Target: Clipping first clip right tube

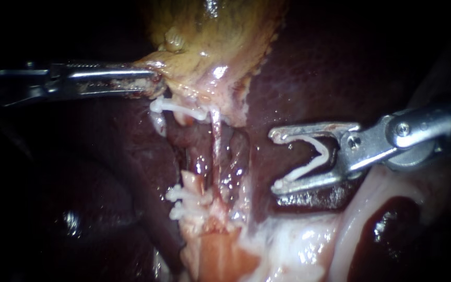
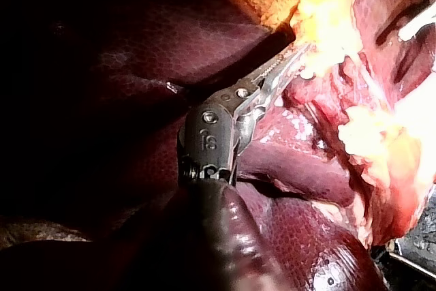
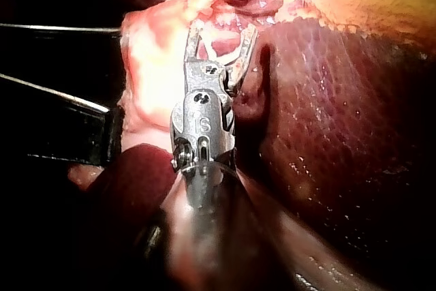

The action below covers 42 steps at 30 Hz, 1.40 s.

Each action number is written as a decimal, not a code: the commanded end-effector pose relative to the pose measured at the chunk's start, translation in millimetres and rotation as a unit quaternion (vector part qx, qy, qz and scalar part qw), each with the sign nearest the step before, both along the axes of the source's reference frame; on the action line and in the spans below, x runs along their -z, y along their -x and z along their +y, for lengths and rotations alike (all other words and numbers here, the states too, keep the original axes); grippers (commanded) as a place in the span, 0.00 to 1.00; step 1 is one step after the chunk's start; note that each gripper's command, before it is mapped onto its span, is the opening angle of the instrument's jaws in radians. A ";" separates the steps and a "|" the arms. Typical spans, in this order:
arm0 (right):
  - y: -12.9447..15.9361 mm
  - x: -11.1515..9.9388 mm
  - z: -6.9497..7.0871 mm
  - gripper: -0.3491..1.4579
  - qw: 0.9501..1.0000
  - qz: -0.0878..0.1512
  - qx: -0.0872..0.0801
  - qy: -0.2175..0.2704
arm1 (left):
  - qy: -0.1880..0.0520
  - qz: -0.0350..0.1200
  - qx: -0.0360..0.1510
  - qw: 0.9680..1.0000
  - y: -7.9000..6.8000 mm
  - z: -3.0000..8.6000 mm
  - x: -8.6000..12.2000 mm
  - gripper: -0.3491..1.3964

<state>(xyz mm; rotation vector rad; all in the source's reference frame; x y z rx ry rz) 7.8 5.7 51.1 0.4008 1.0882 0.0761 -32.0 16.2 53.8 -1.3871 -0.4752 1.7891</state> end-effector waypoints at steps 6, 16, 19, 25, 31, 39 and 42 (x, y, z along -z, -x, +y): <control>-0.2 0.0 -0.1 0.47 1.000 0.001 0.002 -0.002 | -0.004 -0.007 -0.005 1.000 -2.6 1.8 3.3 0.00; -1.5 -0.2 -0.4 0.47 1.000 0.011 0.007 -0.008 | 0.015 -0.011 0.004 1.000 -4.4 2.5 7.5 0.00; -2.6 -0.5 -0.6 0.47 1.000 0.019 0.005 -0.018 | 0.016 -0.010 0.005 1.000 -4.3 2.3 7.4 0.00; -5.6 -1.8 -1.2 0.47 0.999 0.011 -0.006 -0.046 | 0.016 -0.010 0.005 1.000 -4.2 2.2 7.4 0.00; -9.0 -3.8 -2.2 0.47 0.996 0.023 -0.009 -0.083 | 0.016 -0.009 0.006 1.000 -4.1 2.1 7.6 0.00; -12.7 -4.1 -3.2 0.47 0.987 0.073 -0.010 -0.144 | 0.016 -0.009 0.006 1.000 -3.9 2.0 7.5 0.00; -13.0 -3.4 -3.7 0.47 0.983 0.089 -0.006 -0.160 | 0.016 -0.009 0.006 1.000 -3.9 2.0 7.5 0.00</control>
